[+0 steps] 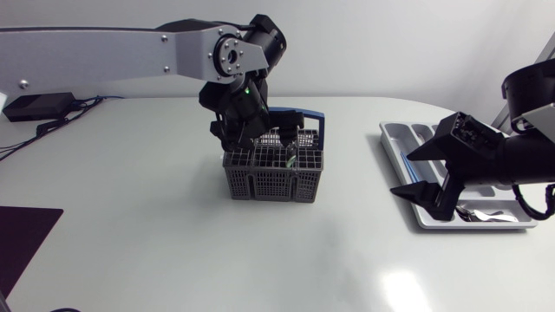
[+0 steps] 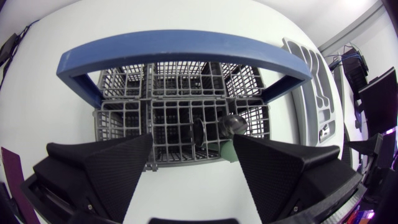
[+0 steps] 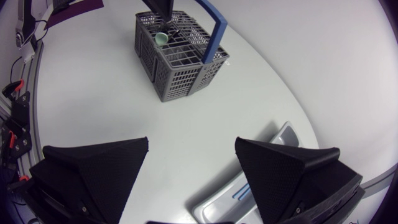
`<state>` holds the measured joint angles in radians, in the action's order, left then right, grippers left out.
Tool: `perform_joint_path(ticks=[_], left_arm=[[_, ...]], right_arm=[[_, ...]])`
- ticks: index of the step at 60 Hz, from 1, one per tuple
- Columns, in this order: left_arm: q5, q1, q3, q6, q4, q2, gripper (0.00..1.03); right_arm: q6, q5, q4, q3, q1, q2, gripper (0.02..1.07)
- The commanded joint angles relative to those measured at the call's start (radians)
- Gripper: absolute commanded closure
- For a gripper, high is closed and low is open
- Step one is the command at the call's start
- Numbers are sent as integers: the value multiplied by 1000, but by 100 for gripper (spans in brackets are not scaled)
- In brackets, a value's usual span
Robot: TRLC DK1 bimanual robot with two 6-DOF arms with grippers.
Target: Unload the cutlery basket into the drawer organizer.
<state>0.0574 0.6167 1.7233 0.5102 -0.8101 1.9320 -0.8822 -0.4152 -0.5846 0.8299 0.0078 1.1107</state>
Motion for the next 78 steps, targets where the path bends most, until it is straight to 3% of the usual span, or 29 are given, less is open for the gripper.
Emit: perform_joint_path(ticks=[1, 9, 31, 36, 41, 51, 54, 78], left_arm=[[-10, -21, 35, -38, 12, 35, 16], [-45, -43, 33, -67, 26, 47, 17], [-113, -49, 33, -119, 26, 65, 31], [-114, -46, 30, -125, 25, 67, 32], [-114, -46, 32, -127, 25, 67, 39], [-116, -46, 33, -130, 15, 67, 39], [-116, -43, 33, -130, 12, 67, 44], [-114, -23, 61, -134, -3, 88, 49]], right_arm=[[63, -2, 9, -40, 37, -9, 7], [111, 6, 39, -66, 101, -9, 7], [147, 19, 72, -87, 159, 3, 7], [150, 24, 74, -92, 167, 1, 7], [152, 27, 74, -94, 172, 1, 7], [152, 29, 75, -97, 178, 3, 7], [152, 33, 78, -101, 179, 3, 7], [155, 47, 91, -114, 192, 0, 7]])
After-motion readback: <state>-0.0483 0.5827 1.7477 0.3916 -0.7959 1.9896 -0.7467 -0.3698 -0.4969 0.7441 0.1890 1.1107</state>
